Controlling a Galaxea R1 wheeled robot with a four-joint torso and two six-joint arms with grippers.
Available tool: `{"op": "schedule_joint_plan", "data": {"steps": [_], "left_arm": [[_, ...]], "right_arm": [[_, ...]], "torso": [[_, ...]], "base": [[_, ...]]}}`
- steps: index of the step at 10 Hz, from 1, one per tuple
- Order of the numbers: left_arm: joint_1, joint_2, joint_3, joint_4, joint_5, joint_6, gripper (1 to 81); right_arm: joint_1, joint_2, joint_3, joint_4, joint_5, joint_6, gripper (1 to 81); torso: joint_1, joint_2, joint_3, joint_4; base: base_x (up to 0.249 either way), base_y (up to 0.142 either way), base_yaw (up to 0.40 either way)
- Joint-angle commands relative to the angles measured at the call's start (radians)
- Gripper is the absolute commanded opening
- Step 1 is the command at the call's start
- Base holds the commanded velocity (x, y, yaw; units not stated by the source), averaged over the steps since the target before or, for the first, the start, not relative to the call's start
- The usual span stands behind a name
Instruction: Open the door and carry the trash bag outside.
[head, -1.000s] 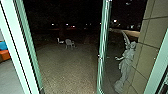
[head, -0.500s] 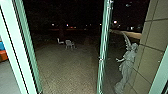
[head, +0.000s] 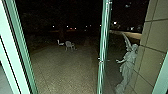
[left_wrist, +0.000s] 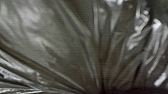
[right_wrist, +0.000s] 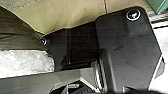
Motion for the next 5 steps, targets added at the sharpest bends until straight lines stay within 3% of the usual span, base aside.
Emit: {"op": "schedule_joint_plan", "data": {"steps": [1, 5], "left_arm": [[-0.068, -0.004, -0.001, 0.002, 0.058, 0.001, 1.0], [-0.068, -0.004, -0.001, 0.002, 0.058, 0.001, 1.0]], "right_arm": [[0.051, 0.015, 0.0, 0.004, -0.042, -0.003, 81.1], [0.053, 0.016, -0.004, 0.004, -0.042, -0.005, 81.1]], "torso": [[0.0, 0.0, 0.0, 0.0], [0.0, 0.0, 0.0, 0.0]], "base": [[0.089, 0.0, 0.0], [0.089, 0.0, 0.0]]}}
